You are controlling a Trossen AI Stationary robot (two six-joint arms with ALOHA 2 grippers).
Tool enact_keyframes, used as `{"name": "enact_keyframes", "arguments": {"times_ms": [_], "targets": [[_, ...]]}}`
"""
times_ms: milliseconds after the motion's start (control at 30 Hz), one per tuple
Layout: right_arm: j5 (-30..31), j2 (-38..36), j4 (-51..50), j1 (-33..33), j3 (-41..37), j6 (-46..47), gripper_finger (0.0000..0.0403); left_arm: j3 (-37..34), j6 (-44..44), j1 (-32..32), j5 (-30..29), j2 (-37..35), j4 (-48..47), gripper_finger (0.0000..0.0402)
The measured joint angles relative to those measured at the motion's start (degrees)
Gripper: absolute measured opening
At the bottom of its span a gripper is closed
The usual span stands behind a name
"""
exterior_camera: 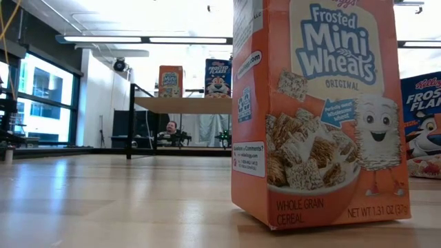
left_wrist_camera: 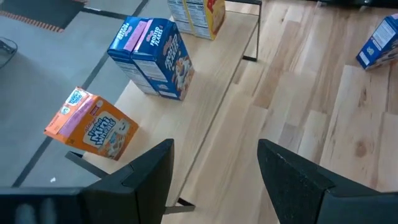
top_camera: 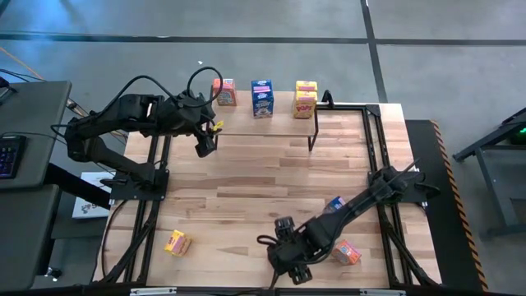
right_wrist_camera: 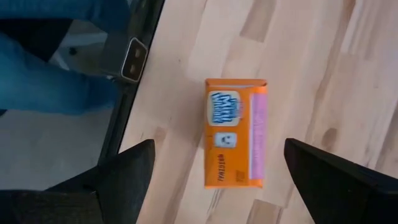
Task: Stack cereal on shelf
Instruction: Put the left orange cereal box on the shelf aligned with the other orange cereal box
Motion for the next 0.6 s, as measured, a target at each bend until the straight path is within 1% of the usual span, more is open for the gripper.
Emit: {"name": "enact_keyframes", "arguments": {"times_ms": [200,467,600], "targets": [[0.1,2.0,0.1,-0.1,0.0,0.0,0.035,0.0,-1.1,0.1,0.6,0.0,0.0,0.0223],[0.4,4.8,-0.3,-0.2,0.0,0.0,0.035,0.0,-4.3,0.7,4.6,0.0,0.0,0.0223],[2.6,5.6,-0.7,-0.2,0.0,0.0,0.035,0.0,-4.9,1.6,6.1,0.0,0.0,0.0223]]}}
